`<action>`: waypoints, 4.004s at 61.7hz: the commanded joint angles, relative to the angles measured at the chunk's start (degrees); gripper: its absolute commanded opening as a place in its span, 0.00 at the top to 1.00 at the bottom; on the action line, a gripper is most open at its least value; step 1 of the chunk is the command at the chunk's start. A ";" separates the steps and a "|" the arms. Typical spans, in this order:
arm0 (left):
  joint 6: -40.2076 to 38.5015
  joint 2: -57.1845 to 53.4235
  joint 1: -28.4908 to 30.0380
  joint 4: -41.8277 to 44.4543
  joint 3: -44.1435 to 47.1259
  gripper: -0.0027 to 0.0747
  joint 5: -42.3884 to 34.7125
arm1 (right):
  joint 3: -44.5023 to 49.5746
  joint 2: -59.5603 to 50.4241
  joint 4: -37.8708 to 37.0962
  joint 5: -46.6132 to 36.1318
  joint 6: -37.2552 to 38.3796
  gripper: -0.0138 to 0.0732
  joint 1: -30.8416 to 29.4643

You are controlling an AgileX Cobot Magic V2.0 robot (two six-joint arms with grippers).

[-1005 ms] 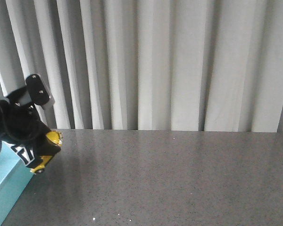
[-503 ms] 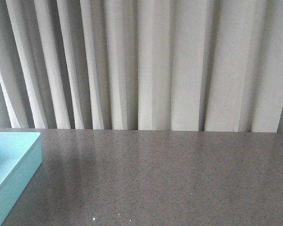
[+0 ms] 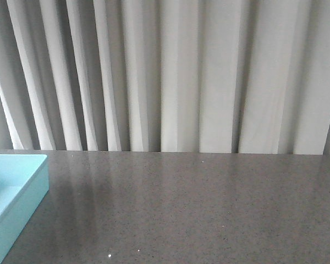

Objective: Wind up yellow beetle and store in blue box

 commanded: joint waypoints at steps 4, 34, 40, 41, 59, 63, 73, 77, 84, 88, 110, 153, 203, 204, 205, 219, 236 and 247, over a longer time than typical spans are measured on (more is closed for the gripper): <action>-0.69 -0.55 0.05 -1.10 -1.60 0.56 -6.12 | -1.55 0.20 0.29 -3.40 -0.01 0.26 0.09; -0.45 1.90 0.00 -1.19 -1.60 0.48 -10.90 | -1.55 0.20 0.29 -2.58 -0.01 0.26 0.09; -0.45 1.90 0.00 -1.57 -1.60 0.38 -10.32 | -1.55 0.20 0.29 -2.58 -0.01 0.26 0.09; -0.45 1.90 0.00 -1.57 -1.60 0.36 -10.39 | -1.55 0.20 0.29 -2.58 -0.01 0.26 0.09; -0.50 -1.59 0.00 -7.30 -1.60 0.20 -8.58 | -1.55 0.20 0.29 -2.58 -0.01 0.26 0.09; -0.33 -3.25 -0.06 -9.70 -1.60 0.21 -7.65 | -1.55 0.20 0.29 -2.58 -0.01 0.26 0.09; 1.24 -8.98 -2.60 -10.62 -1.60 0.22 -6.12 | -1.55 0.20 0.29 -2.58 -0.01 0.26 0.09; 1.31 -11.35 -4.72 -10.62 -1.60 0.22 -5.97 | -1.55 0.20 0.29 -2.58 -0.01 0.26 0.09; 1.46 -15.57 -10.06 -10.23 -1.60 0.22 -5.39 | -1.55 0.20 0.29 -2.58 -0.01 0.26 0.09; 1.46 -17.56 -13.22 -8.90 -1.60 0.22 -4.83 | -1.55 0.20 0.29 -2.58 -0.01 0.26 0.09; -10.41 -27.47 -23.42 2.16 0.14 0.22 3.74 | -1.55 0.20 0.29 -2.58 -0.01 0.26 0.09; -20.11 -63.95 -23.37 4.68 49.26 0.23 -20.79 | -1.55 0.20 0.42 -2.58 -0.01 0.26 0.09; -20.11 -68.64 -23.37 4.89 54.69 0.98 -24.28 | -1.55 0.20 1.15 0.66 -0.02 0.85 0.09; -20.11 -68.64 -23.37 4.89 54.69 0.98 -24.28 | -1.55 0.20 1.15 0.66 -0.02 0.85 0.09; -20.11 -68.64 -23.37 4.89 54.69 0.98 -24.28 | -1.55 0.20 1.15 0.66 -0.02 0.85 0.09; -20.11 -68.64 -23.37 4.89 54.69 0.97 -24.28 | -1.55 0.20 1.15 0.79 -0.02 0.85 0.09; -20.20 -81.98 -22.74 4.78 63.94 0.97 -26.96 | -1.55 0.20 0.83 0.79 -0.02 0.85 0.09; -21.69 -95.36 -21.52 4.70 78.90 0.97 -40.15 | -1.55 0.20 0.91 0.79 -0.02 0.85 0.09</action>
